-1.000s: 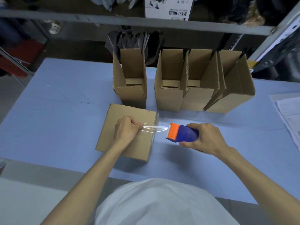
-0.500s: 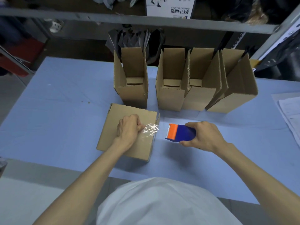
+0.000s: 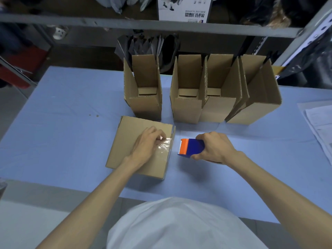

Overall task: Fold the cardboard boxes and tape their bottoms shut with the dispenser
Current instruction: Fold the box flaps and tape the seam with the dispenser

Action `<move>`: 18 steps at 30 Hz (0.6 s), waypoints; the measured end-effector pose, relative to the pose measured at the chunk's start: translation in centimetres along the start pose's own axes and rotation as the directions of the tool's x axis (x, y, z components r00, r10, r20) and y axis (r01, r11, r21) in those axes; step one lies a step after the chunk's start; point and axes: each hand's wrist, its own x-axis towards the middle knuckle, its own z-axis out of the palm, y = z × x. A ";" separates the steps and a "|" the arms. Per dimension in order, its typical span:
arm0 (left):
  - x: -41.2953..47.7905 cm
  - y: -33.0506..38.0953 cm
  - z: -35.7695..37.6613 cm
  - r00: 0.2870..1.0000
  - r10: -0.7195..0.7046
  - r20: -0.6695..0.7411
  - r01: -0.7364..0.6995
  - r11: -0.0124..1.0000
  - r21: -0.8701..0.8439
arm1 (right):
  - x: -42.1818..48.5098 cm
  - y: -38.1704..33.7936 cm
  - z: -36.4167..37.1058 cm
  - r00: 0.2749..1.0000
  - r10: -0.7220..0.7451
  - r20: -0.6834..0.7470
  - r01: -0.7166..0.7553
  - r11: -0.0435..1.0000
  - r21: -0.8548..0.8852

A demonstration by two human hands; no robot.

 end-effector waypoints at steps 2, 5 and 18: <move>0.1 -0.3 0.0 0.999 -0.013 0.032 0.013 1.000 -0.005 | 0.6 -0.6 0.0 0.999 0.022 0.035 -0.021 1.000 -0.004; 0.1 -0.4 0.0 0.999 -0.043 0.032 0.044 0.998 -0.045 | 1.5 -2.2 0.0 0.993 0.066 0.098 -0.066 0.998 -0.007; -0.2 -0.2 -0.4 0.999 -0.008 0.037 0.009 1.000 -0.024 | 0.7 -3.4 1.8 0.994 0.114 0.005 -0.110 0.968 -0.225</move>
